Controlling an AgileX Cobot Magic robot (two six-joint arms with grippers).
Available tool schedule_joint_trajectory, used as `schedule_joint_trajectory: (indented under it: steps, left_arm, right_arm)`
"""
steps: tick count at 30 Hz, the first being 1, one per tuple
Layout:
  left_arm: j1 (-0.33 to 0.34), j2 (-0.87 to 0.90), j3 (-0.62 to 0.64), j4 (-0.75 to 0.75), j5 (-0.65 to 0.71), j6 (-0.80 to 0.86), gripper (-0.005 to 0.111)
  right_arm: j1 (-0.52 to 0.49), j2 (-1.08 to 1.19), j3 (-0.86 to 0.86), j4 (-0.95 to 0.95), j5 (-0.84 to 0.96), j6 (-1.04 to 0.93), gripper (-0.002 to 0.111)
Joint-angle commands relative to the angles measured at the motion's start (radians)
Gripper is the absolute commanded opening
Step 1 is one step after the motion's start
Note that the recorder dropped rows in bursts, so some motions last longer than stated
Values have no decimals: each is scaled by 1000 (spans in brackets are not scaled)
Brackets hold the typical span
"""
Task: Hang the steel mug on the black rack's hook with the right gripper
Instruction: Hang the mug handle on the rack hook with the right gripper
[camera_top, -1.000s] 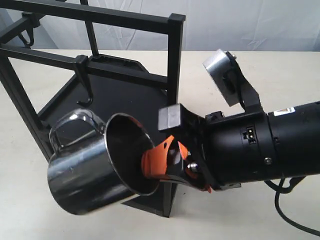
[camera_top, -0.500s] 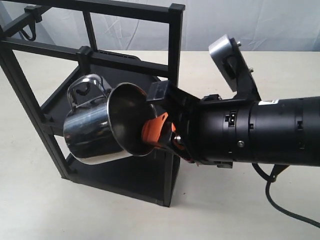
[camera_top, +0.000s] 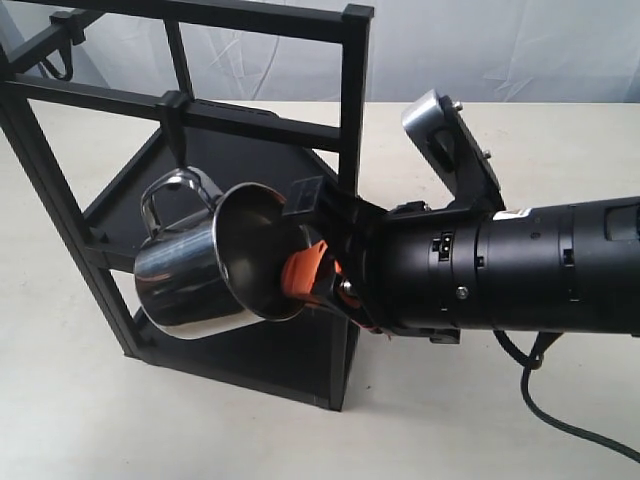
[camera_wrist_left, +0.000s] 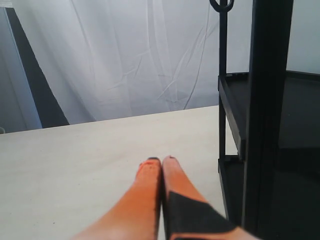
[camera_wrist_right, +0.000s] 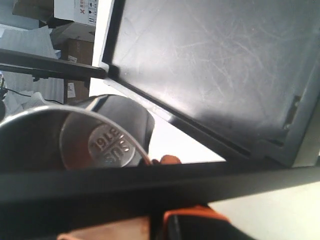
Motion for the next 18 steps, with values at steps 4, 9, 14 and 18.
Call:
schedule_joint_trajectory:
  steps: [4,9,14,18]
  left_arm:
    - [-5,-5,0,3,-5,-2,2]
    - [-5,-5,0,3,-5,-2,2]
    - [-5,-5,0,3,-5,-2,2]
    - [-5,-5,0,3,-5,-2,2]
  right_arm:
    - [0,1,-2,-36,-34,-1,-1]
    - [0,1,-2,-36,-30,-1,-1]
    - [0,1,-2,-36,-19,-1,-1]
    - [0,1,-2,-36,-16,1,16]
